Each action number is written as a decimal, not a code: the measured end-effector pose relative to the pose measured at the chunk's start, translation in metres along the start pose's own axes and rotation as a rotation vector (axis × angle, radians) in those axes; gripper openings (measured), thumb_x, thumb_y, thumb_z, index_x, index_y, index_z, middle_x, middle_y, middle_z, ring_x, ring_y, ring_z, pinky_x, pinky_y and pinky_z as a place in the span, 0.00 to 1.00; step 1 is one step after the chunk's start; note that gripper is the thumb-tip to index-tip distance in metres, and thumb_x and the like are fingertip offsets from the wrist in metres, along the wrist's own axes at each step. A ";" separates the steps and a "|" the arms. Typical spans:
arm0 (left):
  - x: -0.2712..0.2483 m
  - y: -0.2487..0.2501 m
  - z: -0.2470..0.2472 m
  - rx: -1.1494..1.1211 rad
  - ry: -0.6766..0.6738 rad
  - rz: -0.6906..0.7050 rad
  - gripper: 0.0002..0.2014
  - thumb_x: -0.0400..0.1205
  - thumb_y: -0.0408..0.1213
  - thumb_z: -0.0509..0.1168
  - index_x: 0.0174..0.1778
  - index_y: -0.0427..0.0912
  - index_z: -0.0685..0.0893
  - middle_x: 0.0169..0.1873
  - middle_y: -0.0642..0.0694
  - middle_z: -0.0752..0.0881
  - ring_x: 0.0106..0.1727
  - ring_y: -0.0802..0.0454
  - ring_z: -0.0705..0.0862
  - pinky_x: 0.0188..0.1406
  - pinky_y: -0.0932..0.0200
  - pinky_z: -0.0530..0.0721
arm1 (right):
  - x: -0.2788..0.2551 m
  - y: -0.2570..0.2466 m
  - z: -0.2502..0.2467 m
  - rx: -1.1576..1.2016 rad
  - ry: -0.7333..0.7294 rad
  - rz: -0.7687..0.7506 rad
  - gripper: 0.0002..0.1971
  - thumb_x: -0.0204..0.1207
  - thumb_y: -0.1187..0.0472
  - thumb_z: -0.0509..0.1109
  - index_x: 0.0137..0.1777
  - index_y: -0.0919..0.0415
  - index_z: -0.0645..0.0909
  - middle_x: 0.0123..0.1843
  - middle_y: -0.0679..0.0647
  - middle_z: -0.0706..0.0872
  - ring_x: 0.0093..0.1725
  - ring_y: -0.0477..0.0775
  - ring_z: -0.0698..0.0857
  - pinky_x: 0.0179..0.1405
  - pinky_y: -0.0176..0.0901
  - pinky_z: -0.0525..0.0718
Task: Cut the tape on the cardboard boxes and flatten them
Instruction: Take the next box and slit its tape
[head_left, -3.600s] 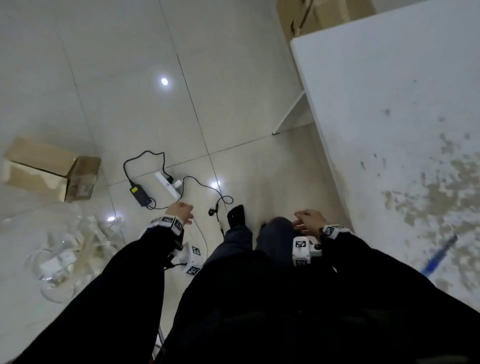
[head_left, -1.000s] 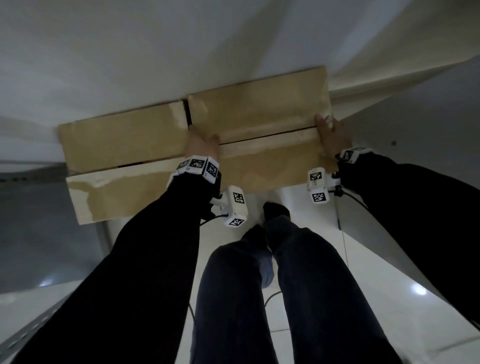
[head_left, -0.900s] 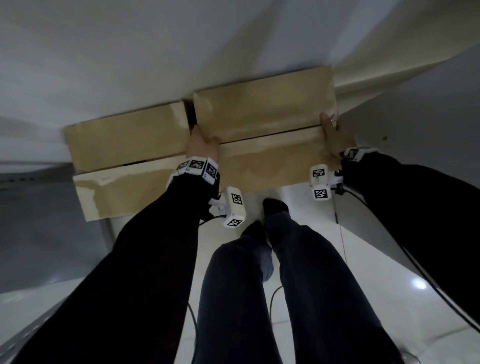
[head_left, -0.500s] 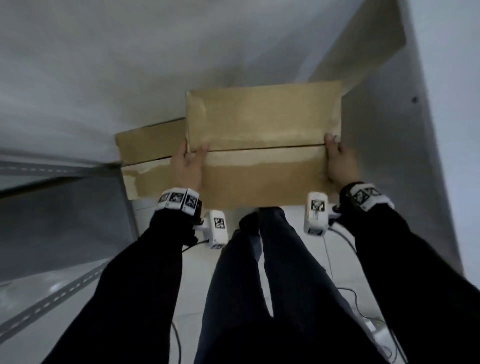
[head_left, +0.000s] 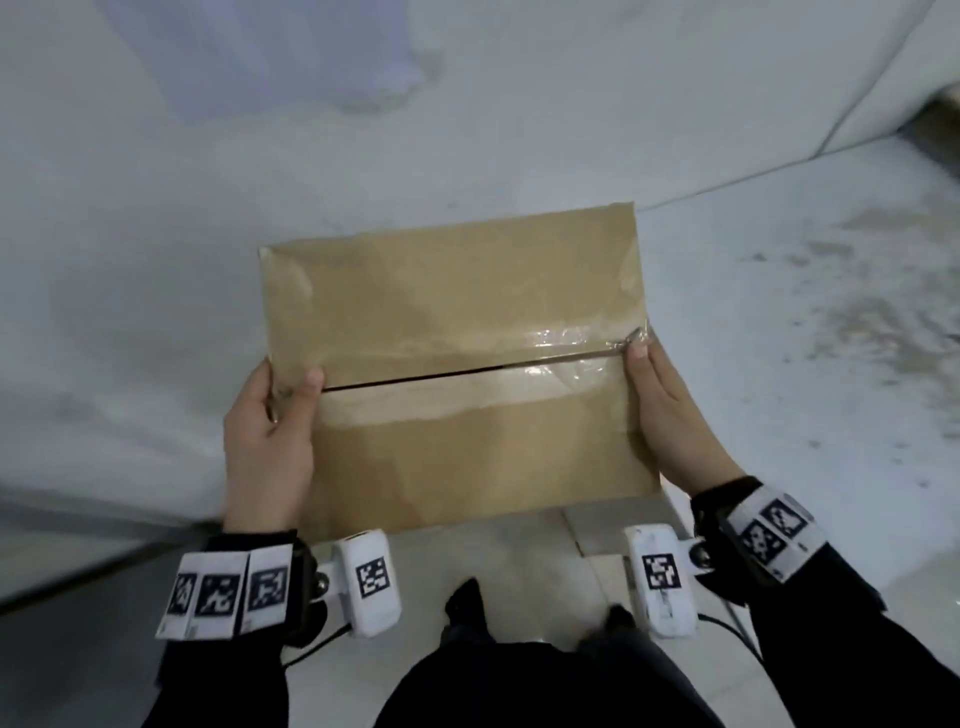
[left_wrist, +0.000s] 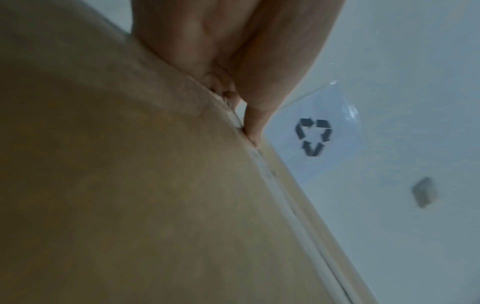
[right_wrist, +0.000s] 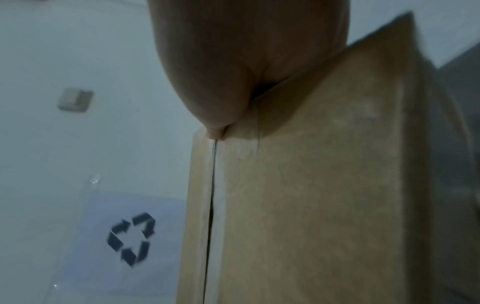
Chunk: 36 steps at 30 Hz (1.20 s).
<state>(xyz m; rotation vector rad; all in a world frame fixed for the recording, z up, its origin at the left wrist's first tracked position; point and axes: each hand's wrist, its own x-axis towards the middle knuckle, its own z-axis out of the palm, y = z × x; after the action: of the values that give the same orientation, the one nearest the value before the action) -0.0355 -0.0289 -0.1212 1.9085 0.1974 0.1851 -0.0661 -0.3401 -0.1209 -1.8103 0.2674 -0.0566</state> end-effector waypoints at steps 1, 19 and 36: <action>0.001 0.016 0.016 -0.013 -0.027 0.028 0.14 0.85 0.43 0.62 0.62 0.39 0.81 0.50 0.50 0.86 0.45 0.66 0.83 0.44 0.75 0.77 | 0.003 -0.002 -0.019 0.002 0.040 -0.006 0.22 0.87 0.46 0.48 0.79 0.45 0.65 0.74 0.37 0.73 0.73 0.32 0.70 0.75 0.32 0.66; -0.051 0.141 0.424 0.237 -0.364 -0.108 0.32 0.85 0.40 0.62 0.84 0.49 0.55 0.78 0.49 0.68 0.77 0.49 0.68 0.76 0.54 0.65 | 0.149 0.106 -0.403 0.081 0.167 0.374 0.17 0.86 0.49 0.56 0.61 0.59 0.80 0.50 0.61 0.84 0.40 0.55 0.82 0.44 0.49 0.84; 0.000 0.164 0.481 0.813 -0.372 0.189 0.32 0.83 0.52 0.61 0.82 0.44 0.63 0.81 0.36 0.59 0.81 0.38 0.58 0.78 0.38 0.57 | 0.073 0.137 -0.420 0.393 0.205 0.511 0.26 0.84 0.43 0.54 0.81 0.42 0.54 0.70 0.42 0.67 0.67 0.49 0.69 0.66 0.63 0.70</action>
<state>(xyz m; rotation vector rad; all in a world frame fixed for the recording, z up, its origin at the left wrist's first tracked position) 0.0800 -0.5237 -0.1284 2.7258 -0.1967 -0.1571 -0.0917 -0.7861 -0.1525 -1.3054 0.8005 0.0635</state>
